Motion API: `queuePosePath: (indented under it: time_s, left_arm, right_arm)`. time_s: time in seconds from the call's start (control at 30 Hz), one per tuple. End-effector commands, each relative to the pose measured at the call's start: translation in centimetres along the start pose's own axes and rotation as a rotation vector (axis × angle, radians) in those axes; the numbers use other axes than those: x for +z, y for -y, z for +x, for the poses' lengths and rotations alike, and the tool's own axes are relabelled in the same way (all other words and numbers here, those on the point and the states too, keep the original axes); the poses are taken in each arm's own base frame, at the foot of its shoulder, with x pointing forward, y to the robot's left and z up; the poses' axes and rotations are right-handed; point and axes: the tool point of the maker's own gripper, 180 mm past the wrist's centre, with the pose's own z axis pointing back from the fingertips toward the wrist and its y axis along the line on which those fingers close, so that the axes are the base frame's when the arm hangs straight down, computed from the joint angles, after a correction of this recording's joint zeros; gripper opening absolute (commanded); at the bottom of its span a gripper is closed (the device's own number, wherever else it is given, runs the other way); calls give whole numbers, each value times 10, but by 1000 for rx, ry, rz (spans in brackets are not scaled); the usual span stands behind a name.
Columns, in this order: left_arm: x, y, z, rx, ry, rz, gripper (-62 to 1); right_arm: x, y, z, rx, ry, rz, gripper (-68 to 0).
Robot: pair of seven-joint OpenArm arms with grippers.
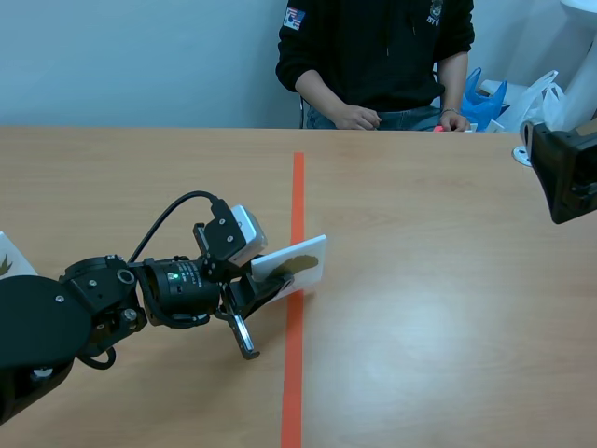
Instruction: Sort the leaf by its shape. The table is split by an orange tape line. A compound leaf with several leaflets goes to the left side, a simple leaf with one blade goes to the right side. Return to the home posture when a red brick is placed on the table.
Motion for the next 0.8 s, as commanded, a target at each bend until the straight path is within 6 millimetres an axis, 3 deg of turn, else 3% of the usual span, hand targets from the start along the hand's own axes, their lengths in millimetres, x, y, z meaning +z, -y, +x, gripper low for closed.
queuePosePath:
  time_s: [0.0,0.2,0.33,0.53,0.77]
  left_arm:
    - [1,-6,11,12,45,19,-545]
    - [8,-30,15,67,68,119,-545]
    - [20,-61,17,110,64,225,-545]
    - [54,-106,8,134,25,353,-545]
    - [117,-145,-20,127,-68,471,-545]
  right_arm:
    - [-3,4,19,27,54,-3,4]
    - [-3,4,19,26,54,-3,4]
    - [-3,4,19,26,55,-3,4]
    - [-3,4,19,27,55,-3,4]
    - [-3,4,20,27,59,-3,4]
